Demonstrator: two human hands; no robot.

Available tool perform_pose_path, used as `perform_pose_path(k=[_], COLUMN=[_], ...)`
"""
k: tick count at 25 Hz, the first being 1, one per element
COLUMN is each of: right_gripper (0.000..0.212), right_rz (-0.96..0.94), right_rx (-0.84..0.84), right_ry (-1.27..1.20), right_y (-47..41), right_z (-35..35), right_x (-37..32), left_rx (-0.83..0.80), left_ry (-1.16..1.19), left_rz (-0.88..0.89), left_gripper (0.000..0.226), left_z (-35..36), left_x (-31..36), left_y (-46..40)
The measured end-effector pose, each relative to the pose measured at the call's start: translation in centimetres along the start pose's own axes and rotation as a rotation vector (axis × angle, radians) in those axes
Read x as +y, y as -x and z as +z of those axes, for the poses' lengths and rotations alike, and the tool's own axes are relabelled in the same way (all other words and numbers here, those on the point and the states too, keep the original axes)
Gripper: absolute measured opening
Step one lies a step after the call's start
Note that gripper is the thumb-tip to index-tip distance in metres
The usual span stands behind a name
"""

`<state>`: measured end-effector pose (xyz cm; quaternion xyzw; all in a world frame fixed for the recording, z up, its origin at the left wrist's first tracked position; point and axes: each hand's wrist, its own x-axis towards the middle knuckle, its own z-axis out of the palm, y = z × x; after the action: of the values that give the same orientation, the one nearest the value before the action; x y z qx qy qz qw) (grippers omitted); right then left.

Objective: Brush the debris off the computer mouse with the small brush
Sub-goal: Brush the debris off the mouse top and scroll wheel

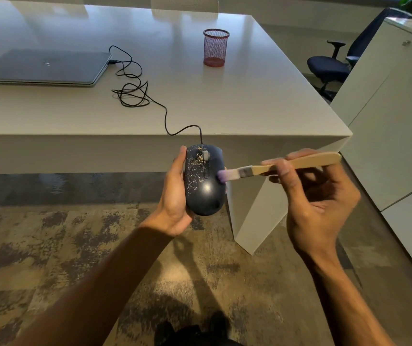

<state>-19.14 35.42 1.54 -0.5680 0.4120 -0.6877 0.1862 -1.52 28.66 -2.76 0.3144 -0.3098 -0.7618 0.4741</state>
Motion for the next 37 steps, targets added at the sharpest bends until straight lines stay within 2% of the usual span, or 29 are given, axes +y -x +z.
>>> perform_pose_path(k=[3,5,9,12,14,16,18,22,26,29,32,34,37], right_gripper=[0.014,0.011,0.012,0.009,0.008,0.009,0.008,0.008,0.007,0.007,0.009,0.009,0.008], right_rz=[0.141,0.180,0.122,0.143,0.175,0.176,0.154,0.205,0.171,0.190,0.172,0.196,0.237], right_rx=[-0.111,-0.088,0.022,-0.085,-0.131,-0.066,-0.009,-0.102,-0.015,-0.085,-0.034,0.009,-0.041], right_ry=[-0.091,-0.049,0.040,-0.063,-0.037,0.055,0.045,-0.012,0.053,0.040,0.166,0.100,0.062], right_y=[-0.5,-1.4,-3.3,-3.5,-3.6,-4.0,-4.4,-4.6,-5.0,-5.1,-5.3,-5.3,-5.1], right_z=[0.9,1.1,0.7,0.7,0.8,0.9,0.8,1.1,1.4,1.6,1.8,1.7,1.7], right_x=[0.0,0.6,1.3,1.0,1.1,1.4,1.4,1.3,1.3,1.3,1.9,1.9,1.6], left_rx=[0.010,0.000,-0.036,-0.051,-0.065,-0.096,-0.117,-0.151,-0.163,-0.159,-0.150,-0.145,-0.127], left_ry=[0.019,0.014,0.024,0.022,0.029,0.047,0.077,0.083,0.082,0.072,0.068,0.071,0.082], left_rz=[0.009,0.015,0.006,0.014,0.010,-0.003,-0.019,-0.018,-0.039,-0.045,-0.040,-0.041,-0.050], left_gripper=[0.060,0.064,0.070,0.061,0.060,0.063,0.063,0.063,0.063,0.066,0.067,0.067,0.066], left_z=[0.3,0.4,0.1,0.1,0.1,0.3,0.3,0.1,0.1,0.2,0.1,0.1,0.1], left_x=[-0.2,-0.4,-0.5,-0.6,-0.5,-0.5,-0.6,-0.8,-0.8,-0.9,-1.0,-1.0,-1.0], left_y=[0.1,0.2,0.4,0.4,0.5,0.6,0.6,0.6,0.7,0.8,1.0,1.0,1.0])
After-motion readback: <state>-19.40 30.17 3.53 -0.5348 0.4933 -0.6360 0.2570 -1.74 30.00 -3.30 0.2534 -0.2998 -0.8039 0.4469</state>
